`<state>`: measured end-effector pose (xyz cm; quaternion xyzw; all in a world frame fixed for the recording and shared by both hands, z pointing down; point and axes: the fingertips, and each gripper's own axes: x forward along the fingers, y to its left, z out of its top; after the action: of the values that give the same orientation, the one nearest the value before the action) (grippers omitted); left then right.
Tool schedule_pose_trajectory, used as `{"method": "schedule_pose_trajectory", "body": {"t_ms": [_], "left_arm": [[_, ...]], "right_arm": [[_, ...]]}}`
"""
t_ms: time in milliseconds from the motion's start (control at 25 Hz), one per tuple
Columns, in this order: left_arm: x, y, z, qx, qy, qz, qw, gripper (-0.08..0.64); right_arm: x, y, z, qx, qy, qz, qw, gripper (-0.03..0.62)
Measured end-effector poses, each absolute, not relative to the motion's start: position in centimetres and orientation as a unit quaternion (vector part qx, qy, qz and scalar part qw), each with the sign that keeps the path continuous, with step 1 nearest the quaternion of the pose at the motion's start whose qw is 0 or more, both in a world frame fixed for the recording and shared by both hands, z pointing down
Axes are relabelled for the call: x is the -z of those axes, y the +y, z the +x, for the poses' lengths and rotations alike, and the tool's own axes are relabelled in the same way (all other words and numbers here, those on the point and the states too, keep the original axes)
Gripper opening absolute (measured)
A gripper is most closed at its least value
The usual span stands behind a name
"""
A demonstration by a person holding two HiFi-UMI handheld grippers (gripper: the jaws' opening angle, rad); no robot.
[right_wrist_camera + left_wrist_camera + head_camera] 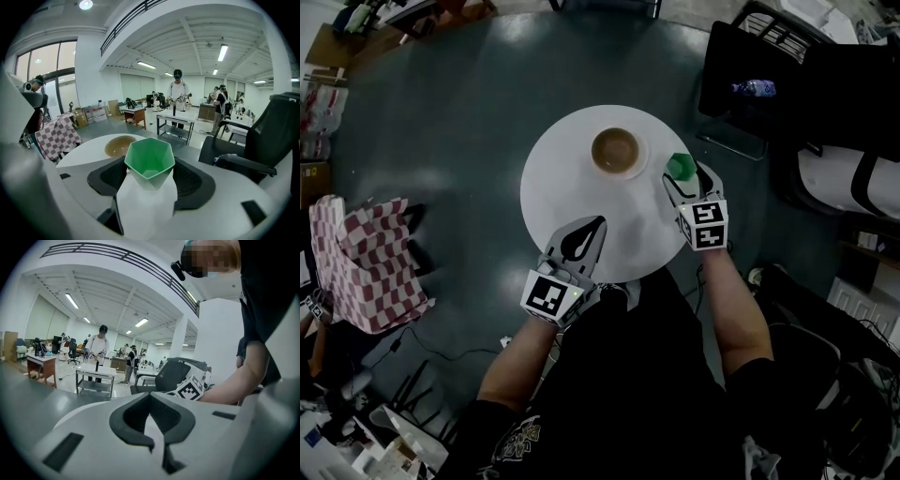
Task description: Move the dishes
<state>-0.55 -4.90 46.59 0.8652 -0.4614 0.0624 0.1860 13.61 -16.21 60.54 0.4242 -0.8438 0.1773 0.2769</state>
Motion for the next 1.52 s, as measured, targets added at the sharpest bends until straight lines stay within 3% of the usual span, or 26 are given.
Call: {"method": "schedule_pose_trajectory", "body": {"t_ms": [1080, 1520], "left_arm": [[-49.3, -6.8, -0.6, -0.073, -0.481, 0.847, 0.212, 0.005], [-47.2, -5.3, -1.0, -0.067, -0.485, 0.85, 0.194, 0.005]], "right_arm": [[-64.9, -18.6, 12.5, -0.187, -0.843, 0.392, 0.316, 0.313], [-60.3, -17.1, 14.0, -0.167, -0.844, 0.413, 0.299, 0.313]]}}
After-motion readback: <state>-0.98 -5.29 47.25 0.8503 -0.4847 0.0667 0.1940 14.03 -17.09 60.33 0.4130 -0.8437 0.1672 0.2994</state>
